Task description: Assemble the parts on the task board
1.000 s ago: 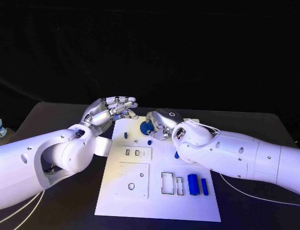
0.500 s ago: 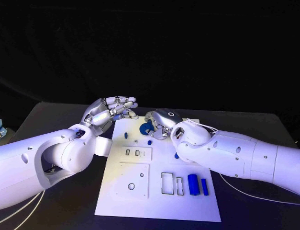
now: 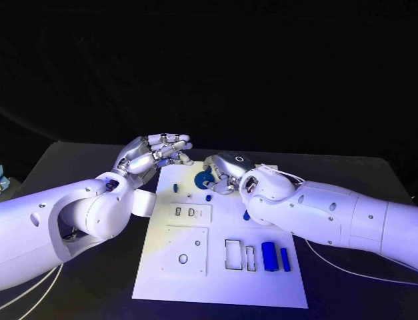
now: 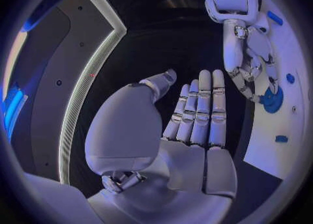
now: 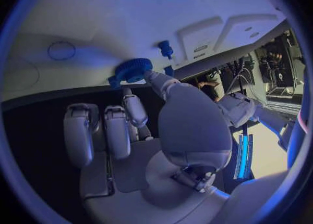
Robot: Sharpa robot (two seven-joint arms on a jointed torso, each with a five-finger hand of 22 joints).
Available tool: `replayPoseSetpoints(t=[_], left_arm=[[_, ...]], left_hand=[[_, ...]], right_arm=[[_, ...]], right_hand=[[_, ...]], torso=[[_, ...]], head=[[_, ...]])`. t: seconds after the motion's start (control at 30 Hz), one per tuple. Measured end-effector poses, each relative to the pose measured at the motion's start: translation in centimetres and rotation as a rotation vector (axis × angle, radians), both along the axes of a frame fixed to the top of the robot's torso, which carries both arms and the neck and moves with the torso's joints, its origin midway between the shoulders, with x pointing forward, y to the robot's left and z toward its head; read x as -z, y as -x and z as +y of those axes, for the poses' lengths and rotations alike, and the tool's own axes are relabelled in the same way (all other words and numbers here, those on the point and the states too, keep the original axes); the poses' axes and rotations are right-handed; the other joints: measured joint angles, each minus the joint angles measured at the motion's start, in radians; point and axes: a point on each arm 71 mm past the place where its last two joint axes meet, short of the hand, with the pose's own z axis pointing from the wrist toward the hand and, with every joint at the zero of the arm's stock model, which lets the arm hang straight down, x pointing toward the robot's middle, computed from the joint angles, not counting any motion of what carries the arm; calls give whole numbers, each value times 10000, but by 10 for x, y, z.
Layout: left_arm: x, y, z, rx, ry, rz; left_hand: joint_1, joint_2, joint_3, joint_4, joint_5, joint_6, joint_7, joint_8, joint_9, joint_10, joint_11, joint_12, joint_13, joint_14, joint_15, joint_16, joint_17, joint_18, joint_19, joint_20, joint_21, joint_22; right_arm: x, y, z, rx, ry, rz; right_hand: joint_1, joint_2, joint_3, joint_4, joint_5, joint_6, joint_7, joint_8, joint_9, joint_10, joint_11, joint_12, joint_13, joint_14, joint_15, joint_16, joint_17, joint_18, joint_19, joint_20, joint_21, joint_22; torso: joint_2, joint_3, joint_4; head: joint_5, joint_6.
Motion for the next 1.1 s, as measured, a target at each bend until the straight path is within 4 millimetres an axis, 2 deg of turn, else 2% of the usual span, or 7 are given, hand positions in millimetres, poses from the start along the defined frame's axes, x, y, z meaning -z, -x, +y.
replayPoseSetpoints(t=[0.2,0.43,0.63,0.73,0.9,0.97,1.1], left_arm=[[0,0,0,-5,-2,1],[0,0,0,-10,-5,2],[0,-1,1,-37,-15,4],[0,-1,3,-69,-28,5],[1,-2,6,-152,-61,7],[1,-2,8,-176,-71,7],[1,-2,10,-208,-85,10]], left_hand=[[0,0,0,0,0,0,0,0,1,0,0,0,0,0,0,0,0,1,0,0,0,-1],[0,0,30,-29,0,0,0,0,8,-37,37,0,0,0,0,38,13,0,-74,-1,40,9],[0,0,30,-29,0,0,0,0,8,-37,37,0,0,0,0,38,12,0,-74,-1,40,9],[0,0,30,-29,0,0,0,1,8,-36,37,0,0,0,0,38,12,0,-74,-1,40,9],[0,0,30,-29,0,0,0,1,16,-36,37,0,0,0,0,38,12,0,-74,-1,40,9],[0,0,30,-29,0,0,0,1,17,-36,36,0,0,0,0,38,12,0,-74,-1,40,9],[0,0,30,-29,0,-26,-26,1,16,-36,37,0,0,0,0,38,11,-1,-73,0,40,9]], right_arm=[[2,-1,-2,12,78,251],[5,-2,-7,80,125,476],[3,1,-20,140,-182,407],[-2,5,-36,143,-715,320],[-23,10,-68,192,-1878,509],[-30,10,-85,334,-2321,705],[-37,13,-123,589,-2938,1267]], right_hand=[[-283,115,-144,280,37,181,-55,-58,37,38,-38,61,85,0,0,0,-1,1,0,0,0,-1],[-396,159,-208,409,37,237,-61,-116,40,38,-38,102,113,0,-1,0,-2,1,0,0,0,-2],[-419,186,-175,433,482,337,-54,-218,62,200,-90,242,276,0,0,0,-2,2,0,-1,0,-2],[-294,304,-63,321,524,337,-54,-294,62,199,-90,257,259,0,-1,0,-3,3,0,-1,0,-3],[7,285,68,125,495,337,-54,-437,62,193,-84,257,225,1,-1,0,-3,3,0,-1,-60,-4],[122,269,85,27,462,296,-13,-486,61,133,-23,191,190,0,-1,0,-3,3,0,-1,-62,-4],[744,297,286,-484,89,376,52,-558,88,126,-17,190,208,0,-1,-1,-4,3,0,-1,-62,-4]], torso=[[-1,4,0],[0,8,-2],[-4,10,-5],[-18,13,-25],[-56,26,-86],[-81,34,-117],[-128,51,-182]], head=[[3,-20],[10,-25],[-1,8],[13,21],[34,35],[30,44],[-23,71]])
